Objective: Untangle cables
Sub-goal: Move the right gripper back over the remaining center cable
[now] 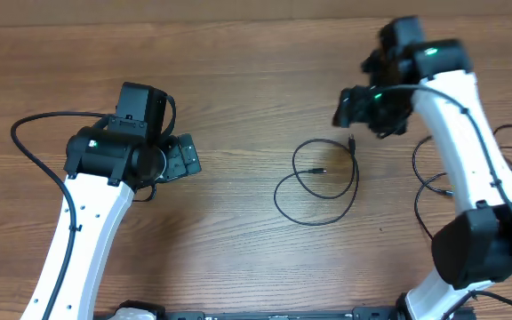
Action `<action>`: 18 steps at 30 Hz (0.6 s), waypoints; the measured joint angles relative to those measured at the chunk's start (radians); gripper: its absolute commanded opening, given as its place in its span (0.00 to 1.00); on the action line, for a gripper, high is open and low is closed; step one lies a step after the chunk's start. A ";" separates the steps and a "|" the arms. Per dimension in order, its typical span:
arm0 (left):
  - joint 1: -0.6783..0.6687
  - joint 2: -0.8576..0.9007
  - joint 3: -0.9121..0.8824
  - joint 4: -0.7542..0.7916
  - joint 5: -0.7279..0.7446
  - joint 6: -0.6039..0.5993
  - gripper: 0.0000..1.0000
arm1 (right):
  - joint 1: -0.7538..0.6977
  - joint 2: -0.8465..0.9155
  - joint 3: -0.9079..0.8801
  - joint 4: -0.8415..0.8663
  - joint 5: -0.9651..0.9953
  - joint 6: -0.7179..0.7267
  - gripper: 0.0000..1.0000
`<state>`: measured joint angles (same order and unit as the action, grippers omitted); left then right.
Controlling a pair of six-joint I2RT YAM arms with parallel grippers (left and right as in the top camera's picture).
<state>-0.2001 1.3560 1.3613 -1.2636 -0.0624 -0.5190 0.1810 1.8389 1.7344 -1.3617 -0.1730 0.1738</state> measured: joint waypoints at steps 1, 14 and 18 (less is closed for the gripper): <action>0.000 0.000 0.000 0.000 0.000 0.000 1.00 | 0.019 0.000 -0.033 0.037 0.017 0.010 0.79; 0.000 0.000 0.000 0.000 0.000 0.006 1.00 | 0.226 0.000 -0.369 0.486 0.113 0.056 0.79; 0.000 0.000 0.000 0.001 0.000 0.006 1.00 | 0.292 0.000 -0.445 0.605 0.120 0.058 0.79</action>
<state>-0.2001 1.3560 1.3613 -1.2629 -0.0628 -0.5133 0.4728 1.8389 1.2896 -0.7570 -0.0532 0.2321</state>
